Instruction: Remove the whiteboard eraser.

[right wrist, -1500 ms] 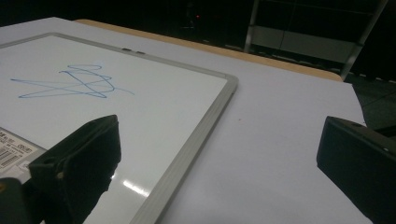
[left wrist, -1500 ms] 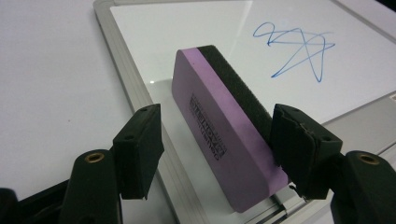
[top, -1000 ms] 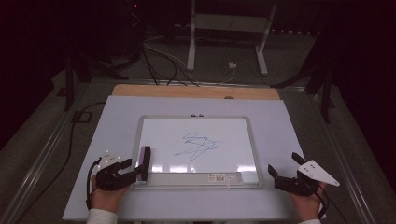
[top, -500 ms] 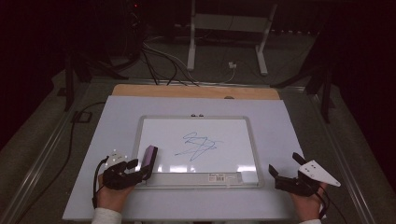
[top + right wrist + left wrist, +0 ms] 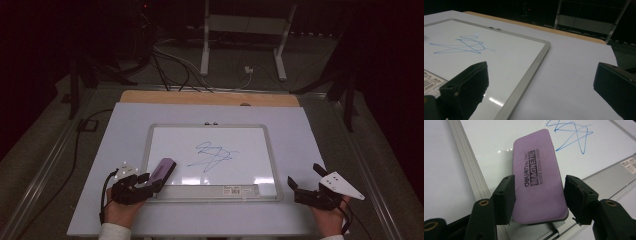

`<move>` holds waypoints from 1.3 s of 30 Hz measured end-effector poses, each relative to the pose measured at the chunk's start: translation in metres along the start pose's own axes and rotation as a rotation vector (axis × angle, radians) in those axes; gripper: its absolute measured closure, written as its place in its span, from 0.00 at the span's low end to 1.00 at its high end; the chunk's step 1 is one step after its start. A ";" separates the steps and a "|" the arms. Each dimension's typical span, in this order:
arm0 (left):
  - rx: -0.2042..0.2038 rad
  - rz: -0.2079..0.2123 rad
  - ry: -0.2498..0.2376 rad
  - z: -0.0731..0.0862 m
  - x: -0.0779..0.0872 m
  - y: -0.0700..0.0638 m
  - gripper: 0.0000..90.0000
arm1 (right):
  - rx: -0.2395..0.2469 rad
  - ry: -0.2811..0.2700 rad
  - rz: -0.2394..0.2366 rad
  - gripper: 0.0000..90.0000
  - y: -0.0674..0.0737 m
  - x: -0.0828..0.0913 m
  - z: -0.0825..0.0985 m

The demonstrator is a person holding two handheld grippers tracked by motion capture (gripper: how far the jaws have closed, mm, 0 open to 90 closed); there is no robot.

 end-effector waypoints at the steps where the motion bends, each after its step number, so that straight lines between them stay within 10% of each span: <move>1: 0.000 0.001 0.001 0.000 0.000 0.000 0.50 | -0.001 0.000 0.000 0.00 0.000 0.000 0.000; 39: -0.073 -0.041 0.068 0.002 -0.013 0.000 0.46 | -0.001 0.004 -0.002 0.00 0.000 -0.001 0.001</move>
Point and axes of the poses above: each handheld gripper's, and its own axes: x roughly backward along the jaws, z roughly out of its underside, y roughly to its left, the point moved 2 cm from there along -x, roughly forward along the jaws, and after that the axes turned 15 degrees about -y, right-handed, at the moved point
